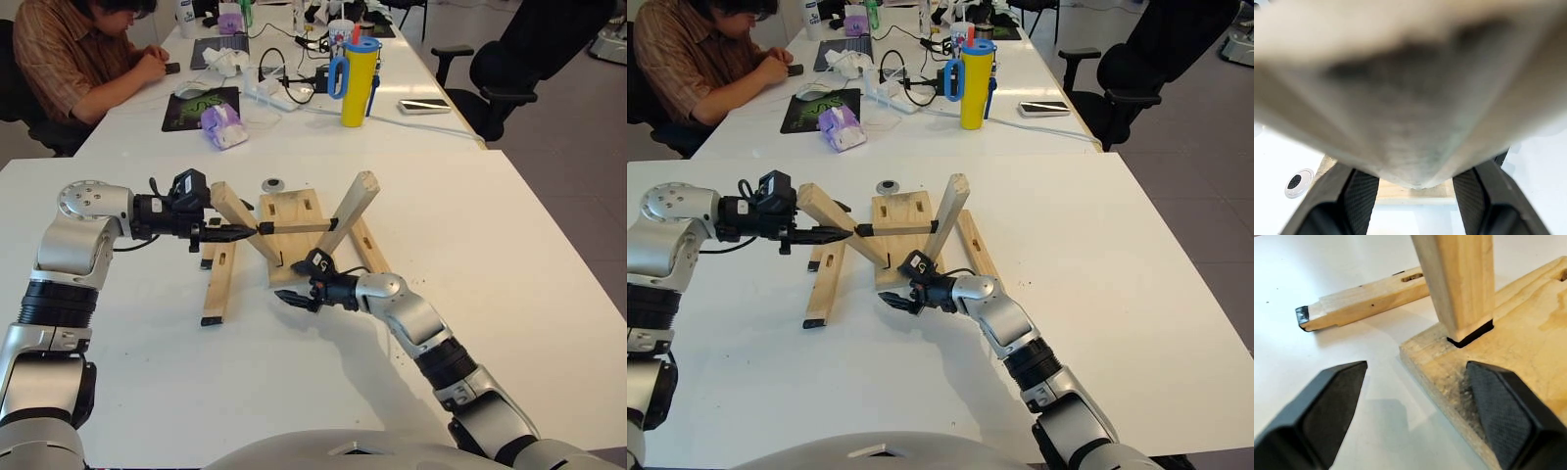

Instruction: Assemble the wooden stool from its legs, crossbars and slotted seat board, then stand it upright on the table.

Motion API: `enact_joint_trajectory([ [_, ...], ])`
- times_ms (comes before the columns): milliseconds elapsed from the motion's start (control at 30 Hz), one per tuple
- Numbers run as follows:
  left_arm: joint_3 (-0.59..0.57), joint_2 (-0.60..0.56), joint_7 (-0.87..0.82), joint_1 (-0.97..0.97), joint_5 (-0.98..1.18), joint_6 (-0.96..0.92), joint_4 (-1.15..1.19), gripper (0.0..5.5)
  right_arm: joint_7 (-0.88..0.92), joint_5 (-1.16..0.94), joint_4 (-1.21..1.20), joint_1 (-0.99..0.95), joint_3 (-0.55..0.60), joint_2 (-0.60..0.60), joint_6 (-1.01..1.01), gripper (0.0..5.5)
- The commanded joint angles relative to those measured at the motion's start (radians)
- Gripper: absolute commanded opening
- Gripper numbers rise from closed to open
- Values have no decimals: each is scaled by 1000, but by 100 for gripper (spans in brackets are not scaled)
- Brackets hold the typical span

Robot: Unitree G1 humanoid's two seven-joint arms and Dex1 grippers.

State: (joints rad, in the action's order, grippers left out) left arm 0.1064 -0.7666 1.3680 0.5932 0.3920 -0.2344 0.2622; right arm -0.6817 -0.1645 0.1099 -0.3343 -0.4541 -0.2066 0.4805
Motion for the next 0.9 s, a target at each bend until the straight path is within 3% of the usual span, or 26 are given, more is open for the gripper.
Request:
enact_joint_trajectory([
  [33,54,47,6,-13,-58,-16,102,205,-10,31,73,55,-39,-14,86,376],
  [167,53,92,38,-25,-27,-36,138,205,-12,21,79,52,-32,-7,88,376],
  [433,83,205,12,-108,-36,11,193,205,1,-6,107,48,20,32,76,253],
  [667,222,170,-82,-98,-272,228,281,205,0,-18,130,45,53,55,68,147],
  [900,159,194,-67,-55,-112,121,306,205,14,-96,-54,96,153,78,-16,36],
])
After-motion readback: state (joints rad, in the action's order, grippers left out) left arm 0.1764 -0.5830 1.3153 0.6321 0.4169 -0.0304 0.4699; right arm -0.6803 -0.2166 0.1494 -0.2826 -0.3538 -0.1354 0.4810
